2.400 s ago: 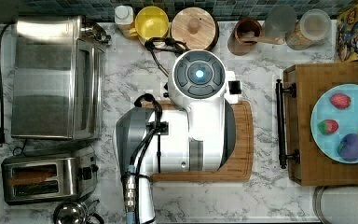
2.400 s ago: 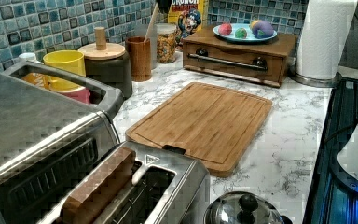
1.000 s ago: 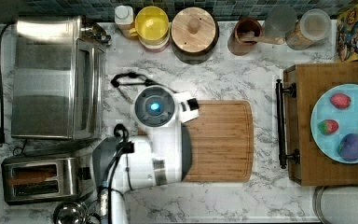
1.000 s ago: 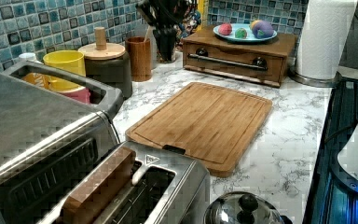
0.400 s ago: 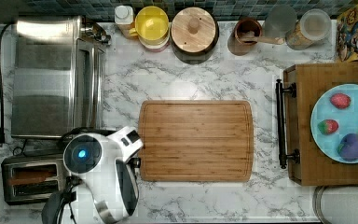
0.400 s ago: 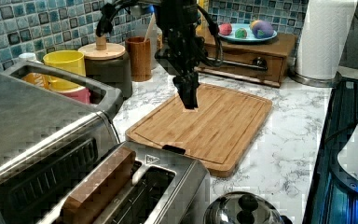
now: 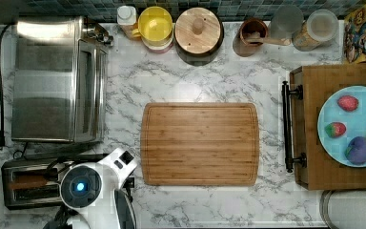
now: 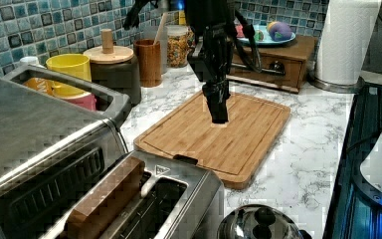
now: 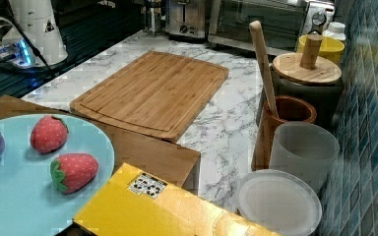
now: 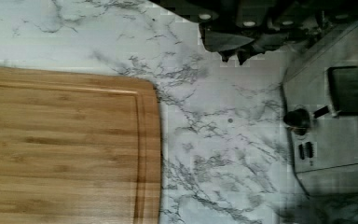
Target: Turn on the toaster.
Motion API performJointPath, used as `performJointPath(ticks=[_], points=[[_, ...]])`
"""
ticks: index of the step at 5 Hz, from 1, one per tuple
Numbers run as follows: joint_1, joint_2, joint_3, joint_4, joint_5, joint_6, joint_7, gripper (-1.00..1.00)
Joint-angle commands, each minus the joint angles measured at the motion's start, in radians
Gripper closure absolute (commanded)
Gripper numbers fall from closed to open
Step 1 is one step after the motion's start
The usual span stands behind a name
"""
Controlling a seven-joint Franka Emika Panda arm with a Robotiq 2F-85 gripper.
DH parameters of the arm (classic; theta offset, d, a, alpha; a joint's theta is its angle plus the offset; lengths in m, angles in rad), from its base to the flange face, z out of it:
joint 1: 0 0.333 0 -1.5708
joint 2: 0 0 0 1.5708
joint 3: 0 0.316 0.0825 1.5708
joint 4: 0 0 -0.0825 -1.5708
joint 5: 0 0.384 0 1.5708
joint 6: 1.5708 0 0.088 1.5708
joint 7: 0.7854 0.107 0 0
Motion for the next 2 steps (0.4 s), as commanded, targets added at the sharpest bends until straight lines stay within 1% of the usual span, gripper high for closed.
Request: performJointPath(ticks=[1, 2], points=[[0.097, -0.044, 0.016, 0.007, 0.133, 0.113, -0.092, 1.0], [0.084, -0.029, 0.04, 0.023, 0.137, 0.142, -0.064, 1.0]])
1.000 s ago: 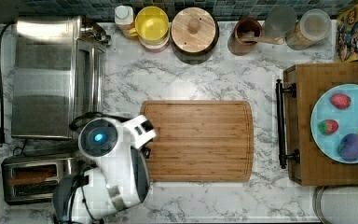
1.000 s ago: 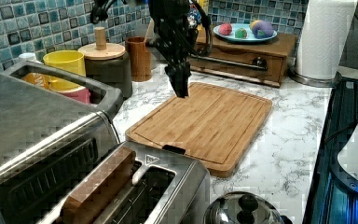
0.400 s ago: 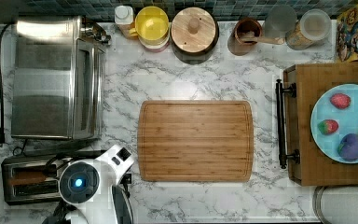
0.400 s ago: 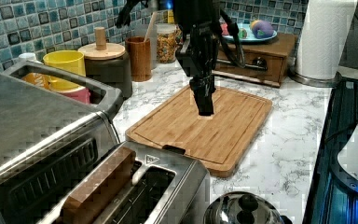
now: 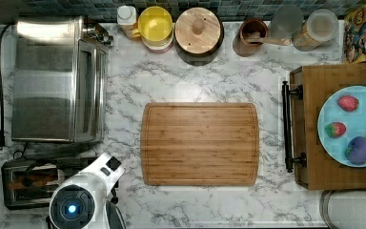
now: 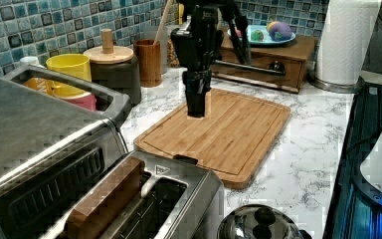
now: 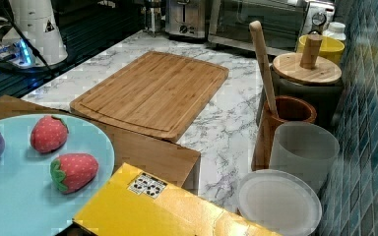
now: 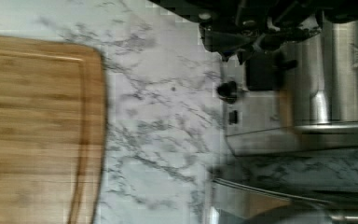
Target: Turn on the toaster.
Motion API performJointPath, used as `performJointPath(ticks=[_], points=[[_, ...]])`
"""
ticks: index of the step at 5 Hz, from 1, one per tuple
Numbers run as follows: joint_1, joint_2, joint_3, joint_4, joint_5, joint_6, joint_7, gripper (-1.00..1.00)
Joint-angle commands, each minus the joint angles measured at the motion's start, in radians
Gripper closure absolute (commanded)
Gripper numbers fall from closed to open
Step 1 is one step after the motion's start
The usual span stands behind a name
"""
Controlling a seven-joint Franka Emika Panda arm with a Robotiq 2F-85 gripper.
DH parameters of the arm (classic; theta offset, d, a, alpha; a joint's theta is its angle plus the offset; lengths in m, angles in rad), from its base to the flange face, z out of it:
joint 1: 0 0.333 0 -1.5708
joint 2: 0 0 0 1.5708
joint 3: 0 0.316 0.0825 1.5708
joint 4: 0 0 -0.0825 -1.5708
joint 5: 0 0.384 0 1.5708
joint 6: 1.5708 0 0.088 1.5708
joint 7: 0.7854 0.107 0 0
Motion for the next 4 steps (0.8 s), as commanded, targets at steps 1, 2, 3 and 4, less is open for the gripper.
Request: performJointPath(ticks=[1, 2, 3, 4], points=[[0.033, 0.021, 0.004, 0.034, 0.022, 0.025, -0.011, 1.0], [0.026, 0.018, 0.006, 0.036, 0.036, 0.063, -0.002, 1.0], [0.041, 0.036, 0.002, 0.039, 0.058, 0.081, -0.016, 1.0], [0.085, 0.062, -0.008, 0.057, 0.065, 0.088, -0.027, 1.0]])
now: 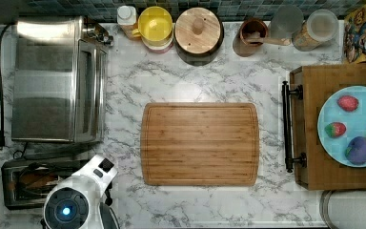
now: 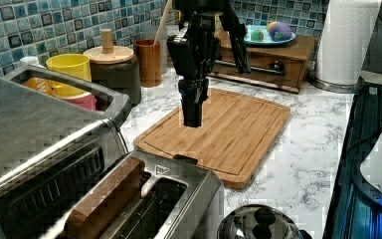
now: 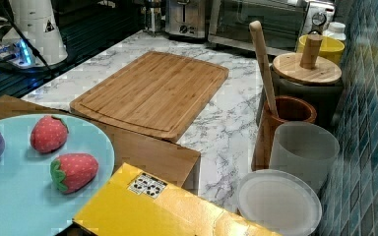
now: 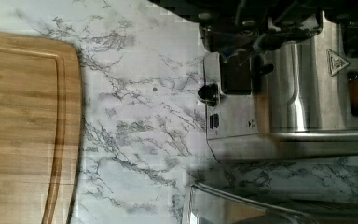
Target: Turn on the toaster.
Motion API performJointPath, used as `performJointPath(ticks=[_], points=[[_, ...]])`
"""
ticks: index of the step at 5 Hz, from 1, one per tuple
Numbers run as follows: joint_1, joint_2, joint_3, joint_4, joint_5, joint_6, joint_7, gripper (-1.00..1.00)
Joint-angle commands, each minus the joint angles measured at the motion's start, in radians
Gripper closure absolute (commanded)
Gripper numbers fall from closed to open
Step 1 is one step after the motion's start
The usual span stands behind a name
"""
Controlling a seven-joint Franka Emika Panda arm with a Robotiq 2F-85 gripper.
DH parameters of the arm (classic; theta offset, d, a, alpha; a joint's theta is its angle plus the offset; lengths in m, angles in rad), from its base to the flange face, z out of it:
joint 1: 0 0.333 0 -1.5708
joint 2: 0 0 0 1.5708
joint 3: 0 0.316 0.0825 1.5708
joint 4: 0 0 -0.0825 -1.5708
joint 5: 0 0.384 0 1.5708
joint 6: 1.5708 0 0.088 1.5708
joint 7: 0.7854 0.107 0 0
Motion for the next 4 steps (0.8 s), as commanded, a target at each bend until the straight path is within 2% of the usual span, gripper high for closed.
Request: performJointPath(ticks=[1, 4], points=[[0.038, 0.096, 0.034, 0.085, 0.053, 0.056, -0.012, 1.0], [-0.006, 0.215, 0.054, 0.144, -0.027, 0.08, 0.114, 1.0]])
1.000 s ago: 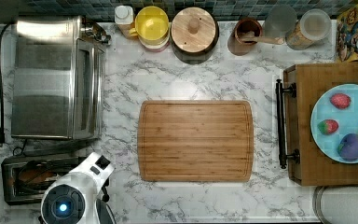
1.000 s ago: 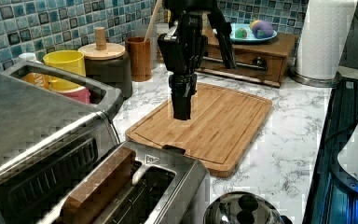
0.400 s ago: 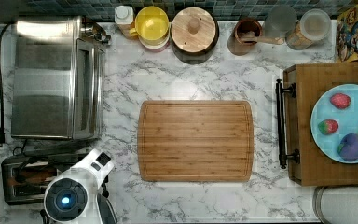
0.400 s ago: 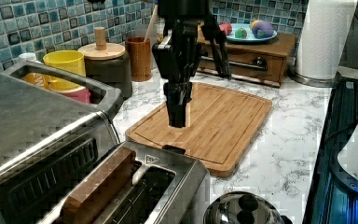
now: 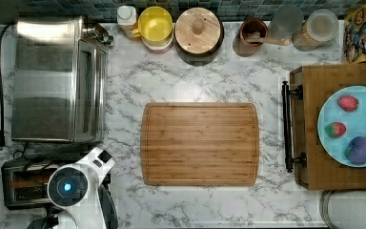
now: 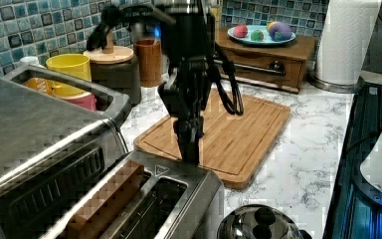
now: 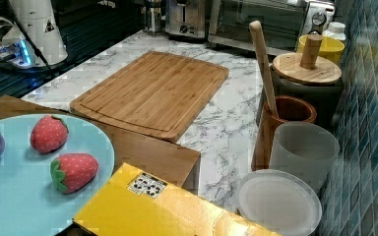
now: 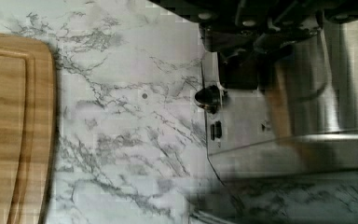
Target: Turn on the toaster.
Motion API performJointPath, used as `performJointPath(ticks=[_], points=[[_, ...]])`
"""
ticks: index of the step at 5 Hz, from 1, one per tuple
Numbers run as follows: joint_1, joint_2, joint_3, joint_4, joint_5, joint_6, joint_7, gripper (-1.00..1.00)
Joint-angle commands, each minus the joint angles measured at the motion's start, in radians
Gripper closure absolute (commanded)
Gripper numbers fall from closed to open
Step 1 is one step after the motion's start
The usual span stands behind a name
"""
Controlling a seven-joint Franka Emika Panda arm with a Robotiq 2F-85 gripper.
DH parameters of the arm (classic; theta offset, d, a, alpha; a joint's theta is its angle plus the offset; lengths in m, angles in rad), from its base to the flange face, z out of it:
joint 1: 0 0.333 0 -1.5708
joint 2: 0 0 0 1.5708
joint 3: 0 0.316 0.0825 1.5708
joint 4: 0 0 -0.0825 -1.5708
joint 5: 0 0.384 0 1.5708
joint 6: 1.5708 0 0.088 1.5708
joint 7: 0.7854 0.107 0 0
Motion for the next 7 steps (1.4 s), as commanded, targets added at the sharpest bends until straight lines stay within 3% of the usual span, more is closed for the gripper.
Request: performJointPath(ticks=[1, 4, 6, 7], points=[[0.006, 0.06, 0.029, 0.125, -0.038, 0.025, 0.11, 1.0], [0.049, 0.223, 0.033, 0.071, -0.113, 0.042, 0.135, 1.0], [0.025, 0.267, -0.01, -0.057, -0.035, 0.106, 0.087, 1.0], [0.003, 0.221, -0.011, -0.121, 0.046, 0.126, 0.0, 1.0]])
